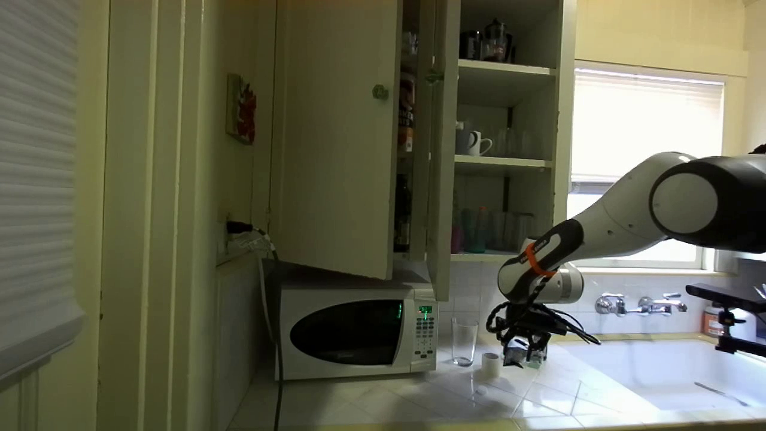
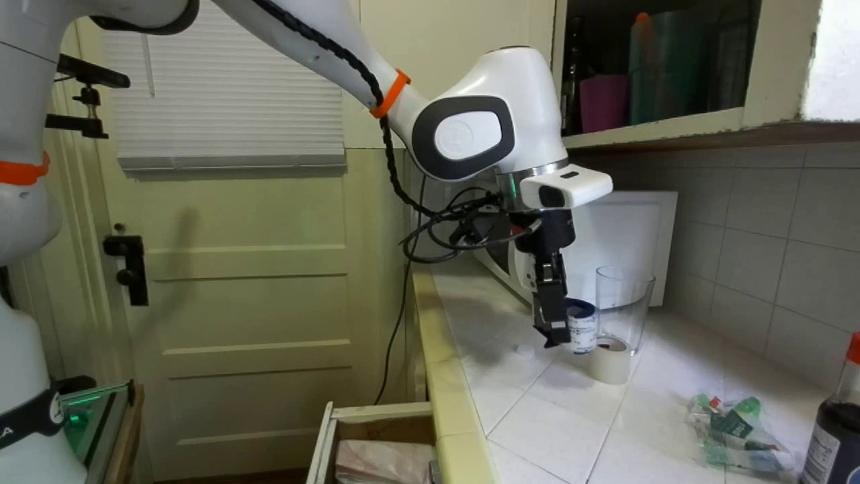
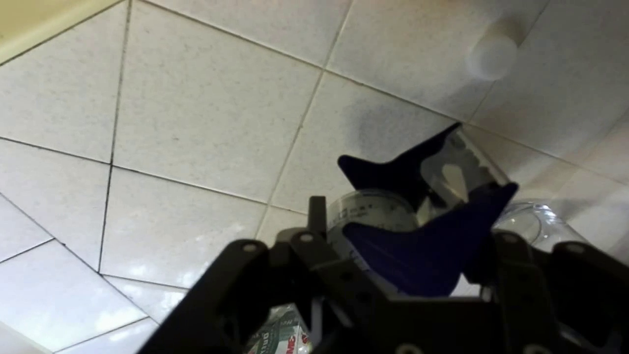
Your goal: Remove the blue masking tape pack from the drawer and put it on the counter
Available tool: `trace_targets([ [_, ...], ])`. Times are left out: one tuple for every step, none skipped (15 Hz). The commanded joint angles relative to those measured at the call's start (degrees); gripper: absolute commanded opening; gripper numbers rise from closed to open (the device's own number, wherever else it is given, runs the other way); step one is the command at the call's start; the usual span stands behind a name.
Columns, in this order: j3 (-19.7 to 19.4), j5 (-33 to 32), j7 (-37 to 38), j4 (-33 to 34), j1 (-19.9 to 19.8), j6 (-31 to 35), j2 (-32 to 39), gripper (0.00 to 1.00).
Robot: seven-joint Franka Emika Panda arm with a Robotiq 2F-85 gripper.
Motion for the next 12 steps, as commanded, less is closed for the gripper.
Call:
trace_targets([
  [-0.3, 2.3, 1.1, 2.4, 0.4, -1.8, 3.3, 0.35],
  [-0.3, 2.5, 1.2, 2.1, 0.5, -1.9, 3.5, 0.35],
  [-0.5, 2.3, 1.6, 1.9, 0.7, -1.8, 4.0, 0.35],
  [-0.9, 1.4, 1.9, 1.5, 1.0, -2.1, 4.2, 0.35],
  [-1.2, 0.8, 2.3, 1.3, 1.3, -1.8, 4.7, 0.35],
  [-1.6, 0.0, 2.8, 0.8, 1.6, -1.5, 4.8, 0.35],
  [-2.1, -1.1, 3.2, 0.6, 2.1, -1.6, 5.2, 0.35],
  [-2.5, -1.7, 3.9, 0.6, 2.5, -1.3, 5.6, 0.85],
  [-2.9, -2.0, 4.2, 0.4, 2.7, -1.0, 5.3, 0.86],
  [-3.0, -1.7, 4.2, 0.3, 2.7, -0.7, 4.5, 0.93],
  [-3.6, -2.3, 4.6, 0.0, 2.9, -1.0, 3.4, 0.99],
  [-3.7, -2.3, 3.7, -0.6, 2.7, -1.4, 1.4, 1.0],
])
